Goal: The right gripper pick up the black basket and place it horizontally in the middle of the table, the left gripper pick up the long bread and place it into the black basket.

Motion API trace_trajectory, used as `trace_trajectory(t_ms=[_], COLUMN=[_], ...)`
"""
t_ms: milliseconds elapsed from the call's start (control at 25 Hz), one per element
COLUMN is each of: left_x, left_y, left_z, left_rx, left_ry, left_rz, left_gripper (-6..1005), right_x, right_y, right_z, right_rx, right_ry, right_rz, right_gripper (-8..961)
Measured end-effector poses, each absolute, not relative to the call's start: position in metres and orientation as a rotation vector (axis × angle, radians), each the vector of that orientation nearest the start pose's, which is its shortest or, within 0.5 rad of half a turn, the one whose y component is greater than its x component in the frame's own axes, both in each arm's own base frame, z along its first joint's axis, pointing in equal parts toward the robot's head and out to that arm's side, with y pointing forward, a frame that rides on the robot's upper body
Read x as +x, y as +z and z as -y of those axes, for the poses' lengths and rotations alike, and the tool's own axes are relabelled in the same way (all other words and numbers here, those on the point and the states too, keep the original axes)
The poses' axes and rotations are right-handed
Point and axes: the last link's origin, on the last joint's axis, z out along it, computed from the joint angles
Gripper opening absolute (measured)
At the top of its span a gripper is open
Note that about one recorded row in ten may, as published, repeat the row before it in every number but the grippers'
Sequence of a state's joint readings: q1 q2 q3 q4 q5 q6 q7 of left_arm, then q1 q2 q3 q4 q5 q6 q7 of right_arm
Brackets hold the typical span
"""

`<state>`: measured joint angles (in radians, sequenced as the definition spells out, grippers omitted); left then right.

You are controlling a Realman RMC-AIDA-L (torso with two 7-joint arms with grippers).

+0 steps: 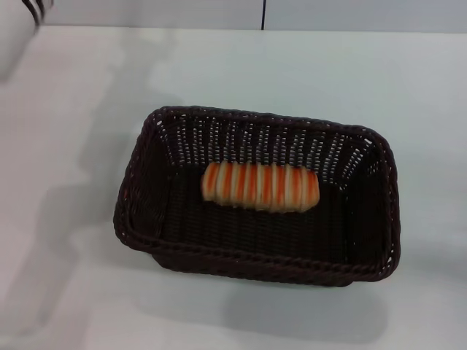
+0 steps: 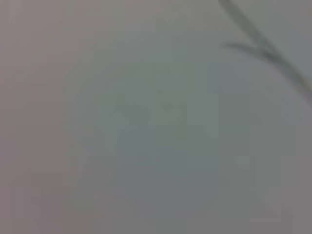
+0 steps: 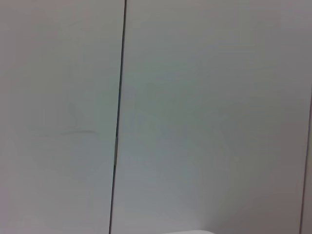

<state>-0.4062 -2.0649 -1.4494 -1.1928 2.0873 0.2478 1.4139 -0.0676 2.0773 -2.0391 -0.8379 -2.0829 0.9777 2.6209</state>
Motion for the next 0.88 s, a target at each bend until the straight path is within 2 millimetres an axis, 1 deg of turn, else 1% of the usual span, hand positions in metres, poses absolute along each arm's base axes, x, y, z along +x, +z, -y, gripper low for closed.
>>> trace_trajectory(t_ms=[40, 80, 120, 160, 200, 240, 280, 360, 400, 440, 480, 520, 560, 600, 640, 680, 720, 800, 880], left_x=[-0.169, -0.172, -0.172, -0.179, -0.188, -0.191, -0.198, -0.220, -0.242, -0.242, -0.265, -0.274, -0.274, -0.289, -0.289, -0.302, -0.302, -0.312, -0.314], left_y=[0.059, 0.059, 0.059, 0.063, 0.069, 0.069, 0.071, 0.074, 0.076, 0.076, 0.076, 0.075, 0.075, 0.073, 0.073, 0.074, 0.074, 0.073, 0.073], left_z=[-0.429, -0.427, -0.427, -0.421, -0.412, -0.409, -0.405, -0.398, -0.393, -0.393, -0.390, -0.389, -0.389, -0.387, -0.387, -0.384, -0.384, -0.379, -0.377], left_rx=[-1.486, -1.434, -1.434, -1.336, -1.246, -1.235, -1.223, -1.238, -1.245, -1.245, -1.242, -1.239, -1.239, -1.231, -1.231, -1.215, -1.215, -1.204, -1.204], left_ry=[-0.163, -0.163, -0.163, -0.199, -0.304, -0.330, -0.413, -0.567, -0.680, -0.680, -0.754, -0.767, -0.767, -0.759, -0.759, -0.739, -0.739, -0.732, -0.727], left_rz=[-0.072, -0.085, -0.085, -0.095, -0.092, -0.090, -0.063, 0.025, 0.126, 0.126, 0.243, 0.293, 0.293, 0.355, 0.355, 0.393, 0.393, 0.425, 0.429], left_gripper=[851, 852, 852, 852, 852, 852, 852, 852, 852, 852, 852, 852, 852, 852, 852, 852, 852, 852, 852], right_x=[0.363, 0.363, 0.362, 0.362, 0.362, 0.362, 0.362, 0.361, 0.361, 0.361, 0.359, 0.358, 0.358, 0.356, 0.356, 0.355, 0.355, 0.353, 0.353], right_y=[0.024, 0.024, 0.024, 0.024, 0.025, 0.025, 0.026, 0.026, 0.027, 0.027, 0.028, 0.029, 0.029, 0.030, 0.030, 0.030, 0.030, 0.030, 0.030], right_z=[-0.251, -0.251, -0.251, -0.251, -0.252, -0.252, -0.252, -0.253, -0.253, -0.253, -0.254, -0.254, -0.254, -0.255, -0.255, -0.255, -0.256, -0.257, -0.257], right_rx=[-1.145, -1.144, -1.144, -1.143, -1.142, -1.142, -1.139, -1.139, -1.134, -1.134, -1.127, -1.125, -1.125, -1.116, -1.116, -1.114, -1.114, -1.118, -1.119], right_ry=[0.369, 0.370, 0.371, 0.372, 0.377, 0.377, 0.377, 0.378, 0.381, 0.381, 0.388, 0.392, 0.392, 0.403, 0.403, 0.406, 0.409, 0.412, 0.412], right_rz=[-0.655, -0.654, -0.653, -0.651, -0.649, -0.649, -0.643, -0.639, -0.629, -0.629, -0.619, -0.614, -0.614, -0.602, -0.602, -0.598, -0.596, -0.592, -0.593], right_gripper=[837, 837, 837, 837, 837, 837, 837, 838, 838, 838, 838, 838, 838, 838, 838, 838, 838, 838, 837])
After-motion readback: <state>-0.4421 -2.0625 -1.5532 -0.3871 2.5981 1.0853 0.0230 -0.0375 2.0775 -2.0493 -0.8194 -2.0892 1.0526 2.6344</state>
